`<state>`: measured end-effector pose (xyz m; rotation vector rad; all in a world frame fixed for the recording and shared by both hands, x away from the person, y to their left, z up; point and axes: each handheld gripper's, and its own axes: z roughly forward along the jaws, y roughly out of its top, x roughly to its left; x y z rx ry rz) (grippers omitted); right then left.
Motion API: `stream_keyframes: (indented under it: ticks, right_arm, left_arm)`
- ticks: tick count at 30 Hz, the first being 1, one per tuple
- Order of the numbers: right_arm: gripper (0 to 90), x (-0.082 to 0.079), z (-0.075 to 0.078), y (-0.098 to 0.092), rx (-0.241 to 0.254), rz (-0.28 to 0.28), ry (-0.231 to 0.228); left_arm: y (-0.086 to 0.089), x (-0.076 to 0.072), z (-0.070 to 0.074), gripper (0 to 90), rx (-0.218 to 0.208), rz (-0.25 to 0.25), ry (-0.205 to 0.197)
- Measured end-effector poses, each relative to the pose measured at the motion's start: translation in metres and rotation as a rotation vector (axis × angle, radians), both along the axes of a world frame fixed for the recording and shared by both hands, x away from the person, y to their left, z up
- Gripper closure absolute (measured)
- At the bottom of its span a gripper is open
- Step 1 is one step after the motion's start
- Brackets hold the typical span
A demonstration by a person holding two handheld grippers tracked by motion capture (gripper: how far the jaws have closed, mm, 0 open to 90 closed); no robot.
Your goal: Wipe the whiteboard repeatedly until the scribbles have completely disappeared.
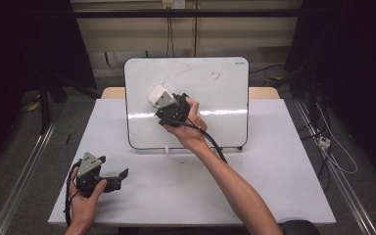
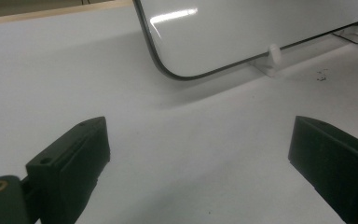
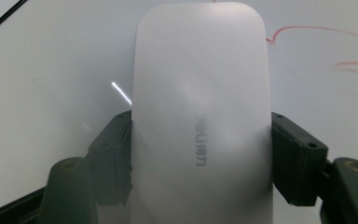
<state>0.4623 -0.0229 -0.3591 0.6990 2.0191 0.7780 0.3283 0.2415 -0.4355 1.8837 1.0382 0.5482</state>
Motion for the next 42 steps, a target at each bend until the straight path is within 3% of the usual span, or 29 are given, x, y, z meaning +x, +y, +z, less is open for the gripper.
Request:
stream_keyframes:
  ticks: [14,25,42]
  right_arm:
    - [31.4,-0.002,-0.002,0.006,-0.003,0.002,0.008]
    - [31.4,0.005,0.006,0.006,0.017,-0.007,0.007]
    - [31.5,0.014,0.017,0.011,0.008,-0.025,-0.010]
  left_arm:
    - [-0.001,0.000,-0.001,5.2,0.006,-0.005,-0.003]
    - [0.001,-0.001,0.000,5.2,0.005,-0.002,-0.001]
    - [0.001,-0.001,0.000,5.2,0.004,-0.001,0.000]
